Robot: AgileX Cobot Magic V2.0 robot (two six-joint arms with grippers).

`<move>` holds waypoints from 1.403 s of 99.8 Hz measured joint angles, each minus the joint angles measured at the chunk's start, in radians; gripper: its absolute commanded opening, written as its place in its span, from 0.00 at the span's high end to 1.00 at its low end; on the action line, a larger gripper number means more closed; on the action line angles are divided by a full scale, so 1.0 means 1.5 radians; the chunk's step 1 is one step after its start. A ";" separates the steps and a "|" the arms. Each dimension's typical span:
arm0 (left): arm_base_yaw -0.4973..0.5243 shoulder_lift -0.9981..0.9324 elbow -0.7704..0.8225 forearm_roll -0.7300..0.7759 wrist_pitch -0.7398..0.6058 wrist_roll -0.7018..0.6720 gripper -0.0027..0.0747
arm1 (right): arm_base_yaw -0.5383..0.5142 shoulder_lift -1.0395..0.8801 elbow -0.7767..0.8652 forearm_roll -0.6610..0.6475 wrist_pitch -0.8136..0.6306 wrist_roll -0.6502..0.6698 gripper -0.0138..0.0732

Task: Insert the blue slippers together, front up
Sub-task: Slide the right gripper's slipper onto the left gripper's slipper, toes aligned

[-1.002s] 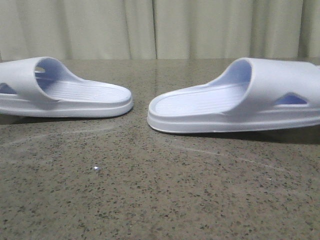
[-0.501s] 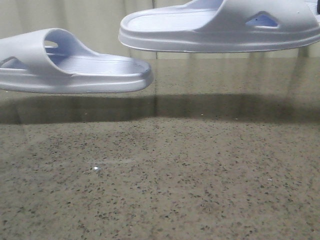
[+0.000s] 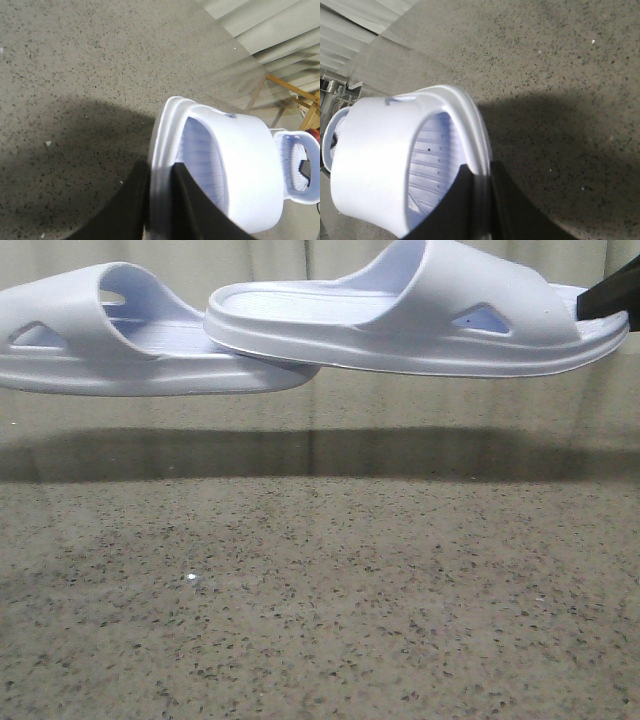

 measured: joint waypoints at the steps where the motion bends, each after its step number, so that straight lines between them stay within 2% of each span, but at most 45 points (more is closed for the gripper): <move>1: 0.000 0.000 0.000 0.000 0.000 0.000 0.95 | 0.000 0.001 -0.001 0.000 0.000 0.000 0.96; 16: -0.012 0.000 0.000 -0.004 0.000 0.001 0.95 | 0.029 0.006 -0.013 0.001 -0.013 -0.008 0.96; 56: -0.027 0.000 0.000 -0.009 0.000 0.010 0.95 | 0.140 0.009 -0.025 0.003 -0.126 -0.010 0.96; 100: -0.063 0.000 0.000 -0.030 -0.013 0.011 0.95 | 0.172 0.110 -0.025 0.101 -0.093 -0.076 0.96; 140: -0.069 0.000 0.000 -0.036 -0.043 0.017 0.95 | 0.245 0.180 -0.109 0.111 -0.109 -0.085 0.96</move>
